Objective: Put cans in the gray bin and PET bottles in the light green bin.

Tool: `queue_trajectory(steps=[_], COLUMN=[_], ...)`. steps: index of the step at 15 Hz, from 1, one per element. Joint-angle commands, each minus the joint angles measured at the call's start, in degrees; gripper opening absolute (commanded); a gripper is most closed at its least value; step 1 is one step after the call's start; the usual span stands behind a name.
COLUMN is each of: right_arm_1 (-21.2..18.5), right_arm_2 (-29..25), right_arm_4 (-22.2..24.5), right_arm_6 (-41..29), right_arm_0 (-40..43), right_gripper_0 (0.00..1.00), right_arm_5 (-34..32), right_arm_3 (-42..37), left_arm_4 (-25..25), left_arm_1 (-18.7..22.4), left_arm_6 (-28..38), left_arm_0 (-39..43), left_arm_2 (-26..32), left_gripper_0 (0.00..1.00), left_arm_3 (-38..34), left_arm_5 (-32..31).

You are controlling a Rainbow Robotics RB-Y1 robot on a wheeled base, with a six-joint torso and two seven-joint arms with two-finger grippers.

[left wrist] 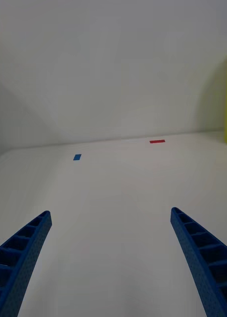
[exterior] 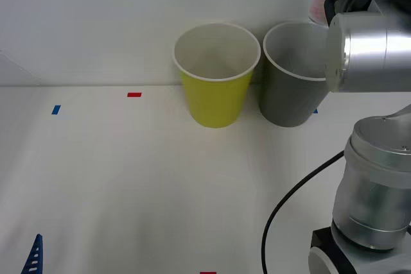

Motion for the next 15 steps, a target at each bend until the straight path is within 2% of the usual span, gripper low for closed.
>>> queue_trajectory(steps=[1, 9, 15], right_arm_1=[0.07, 0.07, 0.07], right_arm_2=[-4.78, -10.23, -10.05], right_arm_4=[0.80, 1.95, -2.98], right_arm_6=[1.03, 1.73, 2.09], right_arm_0=[-0.06, 0.03, 0.03], right_gripper_0=[0.00, 0.00, 0.00], right_arm_5=[-8.19, -21.64, -24.89], right_arm_3=[6.49, 18.27, 22.14], left_arm_4=[0.00, 0.00, 0.00], left_arm_1=[0.00, 0.00, 0.00], left_arm_6=[0.00, 0.00, 0.00], left_arm_0=[0.00, 0.00, 0.00], left_arm_2=[0.00, 0.00, 0.00], left_gripper_0=[0.82, 0.82, 0.82], left_arm_3=[0.00, 0.00, 0.00], left_arm_5=[0.00, 0.00, 0.00])
